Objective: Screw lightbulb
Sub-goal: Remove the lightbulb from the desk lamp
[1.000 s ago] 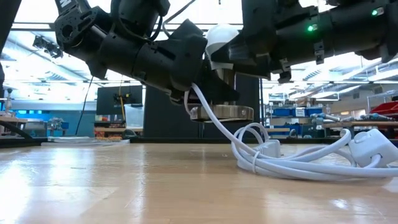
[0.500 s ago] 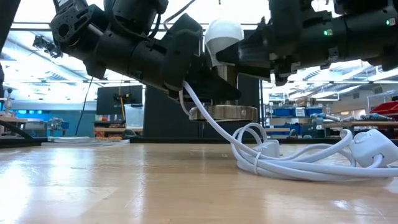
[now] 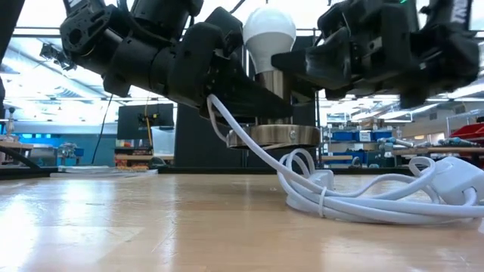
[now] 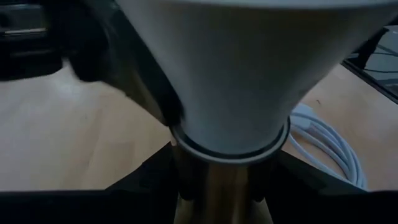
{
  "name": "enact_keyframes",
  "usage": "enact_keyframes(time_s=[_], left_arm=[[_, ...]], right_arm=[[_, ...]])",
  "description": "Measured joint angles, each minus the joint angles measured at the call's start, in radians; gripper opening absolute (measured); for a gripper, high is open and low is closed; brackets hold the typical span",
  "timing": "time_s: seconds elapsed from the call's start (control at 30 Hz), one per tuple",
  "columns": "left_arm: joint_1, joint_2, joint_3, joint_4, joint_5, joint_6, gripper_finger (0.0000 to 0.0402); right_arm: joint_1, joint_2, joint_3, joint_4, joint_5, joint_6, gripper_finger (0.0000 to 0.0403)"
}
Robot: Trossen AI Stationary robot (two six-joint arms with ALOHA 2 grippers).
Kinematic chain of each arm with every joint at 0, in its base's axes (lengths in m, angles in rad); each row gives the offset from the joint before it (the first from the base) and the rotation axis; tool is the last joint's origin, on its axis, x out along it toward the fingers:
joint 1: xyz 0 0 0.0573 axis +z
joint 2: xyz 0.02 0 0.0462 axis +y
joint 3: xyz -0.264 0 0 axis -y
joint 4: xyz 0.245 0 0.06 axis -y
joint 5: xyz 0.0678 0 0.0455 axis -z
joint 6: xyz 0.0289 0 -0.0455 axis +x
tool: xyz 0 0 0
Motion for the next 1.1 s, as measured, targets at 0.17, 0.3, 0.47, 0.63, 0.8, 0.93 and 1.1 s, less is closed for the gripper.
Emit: enact_keyframes(time_s=[0.17,0.3,0.47,0.63,0.8,0.93,1.1], left_arm=[[0.002,0.0,0.004,0.01,0.02,-0.001,0.0188],[0.002,0.0,0.008,0.03,0.019,0.006,0.0188],[0.003,0.0,0.007,0.041,0.008,0.011,0.0188],[0.003,-0.002,0.006,0.038,-0.001,0.007,0.0188],[0.003,-0.002,0.006,0.032,-0.016,-0.008,0.0188],[0.003,-0.002,0.005,0.032,-0.036,-0.015,0.0188],[0.003,-0.002,0.005,0.031,-0.068,-0.021,0.0188]], right_arm=[[-0.113,0.001,0.004,0.007,-0.344,-0.025,0.0158],[-0.184,0.002,0.02,0.013,-0.55,0.002,0.0157],[-0.2,0.002,0.031,0.012,-0.504,0.095,0.0173],[-0.183,-0.003,0.031,0.011,-0.454,0.142,0.0222],[-0.106,-0.054,0.031,-0.063,-0.269,0.126,0.0263],[-0.006,-0.109,0.031,-0.209,0.01,0.087,0.0271],[0.141,-0.137,0.031,-0.239,0.417,0.088,0.0267]])
